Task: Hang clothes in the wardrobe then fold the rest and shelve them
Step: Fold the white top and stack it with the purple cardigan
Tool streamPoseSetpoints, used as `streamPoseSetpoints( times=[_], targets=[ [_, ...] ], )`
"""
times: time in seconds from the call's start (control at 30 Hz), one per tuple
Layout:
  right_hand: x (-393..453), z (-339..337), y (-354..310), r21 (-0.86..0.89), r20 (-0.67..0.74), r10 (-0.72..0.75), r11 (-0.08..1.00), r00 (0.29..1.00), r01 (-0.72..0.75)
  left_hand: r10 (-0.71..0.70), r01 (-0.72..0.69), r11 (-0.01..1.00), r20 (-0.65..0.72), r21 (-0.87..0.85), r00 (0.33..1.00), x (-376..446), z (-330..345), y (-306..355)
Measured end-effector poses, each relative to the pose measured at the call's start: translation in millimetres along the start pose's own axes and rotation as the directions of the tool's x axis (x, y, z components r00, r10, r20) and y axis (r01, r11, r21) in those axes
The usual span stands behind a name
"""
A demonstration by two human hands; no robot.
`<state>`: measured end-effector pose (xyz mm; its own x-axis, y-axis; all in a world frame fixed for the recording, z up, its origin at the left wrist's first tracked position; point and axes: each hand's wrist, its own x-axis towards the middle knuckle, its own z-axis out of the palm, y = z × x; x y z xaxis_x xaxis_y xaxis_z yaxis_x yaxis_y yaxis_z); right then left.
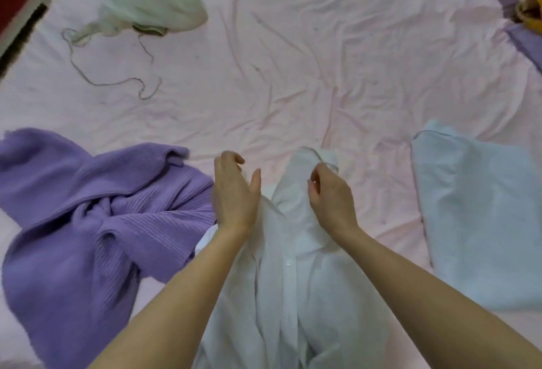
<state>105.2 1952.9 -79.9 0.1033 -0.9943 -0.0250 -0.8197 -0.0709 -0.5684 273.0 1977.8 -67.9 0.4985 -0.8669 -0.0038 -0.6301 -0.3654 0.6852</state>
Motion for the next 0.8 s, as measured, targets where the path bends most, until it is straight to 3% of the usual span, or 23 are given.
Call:
streamPoseSetpoints(
  times=[0.07, 0.13, 0.23, 0.3, 0.4, 0.47, 0.53, 0.57, 0.67, 0.73, 0.8],
  targets=[
    [2, 18, 3, 0.148, 0.047, 0.206, 0.966, 0.977, -0.211, -0.230, 0.254, 0.942, 0.130, -0.221, 0.964, -7, 16, -8],
    [10, 35, 9, 0.219, 0.098, 0.325, 0.915, 0.941, -0.339, -0.358, 0.402, 0.873, 0.197, -0.277, 0.913, -8, 27, -14],
    [29, 58, 13, 0.177, 0.122, 0.347, 0.914, 0.930, -0.364, -0.446, 0.447, 0.875, 0.049, -0.188, 0.894, 3, 33, -19],
    [41, 75, 10, 0.052, 0.119, 0.346, 0.934, 0.931, -0.354, -0.475, 0.453, 0.869, -0.078, -0.200, 0.877, 8, 33, -27],
    [55, 89, -1, -0.163, 0.092, 0.403, 0.908, 0.910, -0.386, -0.591, 0.562, 0.806, -0.180, -0.188, 0.786, 5, 30, -33],
    [58, 96, -6, -0.204, 0.090, 0.412, 0.899, 0.907, -0.388, -0.712, 0.690, 0.702, -0.151, -0.175, 0.686, -1, 26, -36],
    [58, 100, -8, -0.171, 0.083, 0.425, 0.897, 0.902, -0.407, -0.809, 0.791, 0.580, -0.030, -0.195, 0.586, -1, 26, -44],
    [56, 100, -9, -0.124, 0.066, 0.457, 0.886, 0.887, -0.447, -0.818, 0.802, 0.557, 0.027, -0.213, 0.575, -1, 26, -51],
    [49, 92, -10, 0.039, 0.073, 0.527, 0.847, 0.846, -0.531, -0.706, 0.703, 0.646, 0.116, -0.296, 0.698, -3, 25, -58],
    [41, 83, -12, 0.177, 0.156, 0.533, 0.813, 0.832, -0.554, -0.632, 0.641, 0.675, 0.163, -0.365, 0.758, -3, 20, -53],
    [26, 69, -20, 0.371, 0.282, 0.551, 0.692, 0.786, -0.619, -0.553, 0.579, 0.695, 0.198, -0.427, 0.809, -1, 14, -52]
  ],
)
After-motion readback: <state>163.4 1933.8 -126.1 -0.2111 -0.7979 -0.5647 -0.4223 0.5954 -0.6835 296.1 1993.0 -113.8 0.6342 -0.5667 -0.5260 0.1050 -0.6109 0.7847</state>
